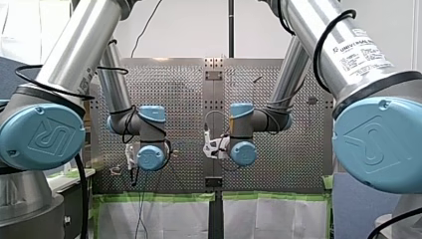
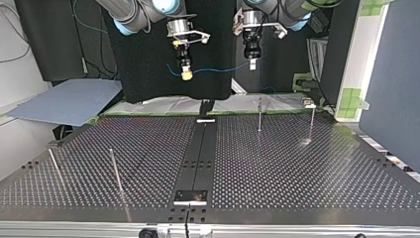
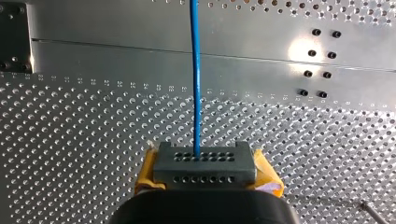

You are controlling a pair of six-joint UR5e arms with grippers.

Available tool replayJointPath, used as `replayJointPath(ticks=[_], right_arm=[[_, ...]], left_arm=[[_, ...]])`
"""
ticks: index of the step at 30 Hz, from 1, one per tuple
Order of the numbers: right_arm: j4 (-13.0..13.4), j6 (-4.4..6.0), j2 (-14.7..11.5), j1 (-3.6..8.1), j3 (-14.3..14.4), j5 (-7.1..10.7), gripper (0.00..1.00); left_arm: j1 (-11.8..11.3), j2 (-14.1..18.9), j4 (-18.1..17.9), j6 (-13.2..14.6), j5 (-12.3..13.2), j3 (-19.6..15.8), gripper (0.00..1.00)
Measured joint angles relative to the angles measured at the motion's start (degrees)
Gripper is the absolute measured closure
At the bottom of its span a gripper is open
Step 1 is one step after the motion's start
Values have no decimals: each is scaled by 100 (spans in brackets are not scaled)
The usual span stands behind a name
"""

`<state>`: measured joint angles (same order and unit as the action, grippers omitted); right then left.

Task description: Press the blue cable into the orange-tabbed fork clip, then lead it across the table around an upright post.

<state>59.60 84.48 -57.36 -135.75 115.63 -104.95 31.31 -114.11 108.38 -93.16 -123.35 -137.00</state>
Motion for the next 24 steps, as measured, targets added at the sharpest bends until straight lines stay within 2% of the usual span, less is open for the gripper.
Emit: replayJointPath(ticks=[9, 18, 24], right_arm=[[0, 0, 0, 0, -1, 0, 100], [0, 0, 0, 0, -1, 0, 100], [0, 0, 0, 0, 0, 0, 100]], left_arm=[[-7, -9, -1, 14, 2, -3, 100], [-33, -309, 94, 35, 0, -8, 100], [-35, -340, 96, 35, 0, -9, 100]])
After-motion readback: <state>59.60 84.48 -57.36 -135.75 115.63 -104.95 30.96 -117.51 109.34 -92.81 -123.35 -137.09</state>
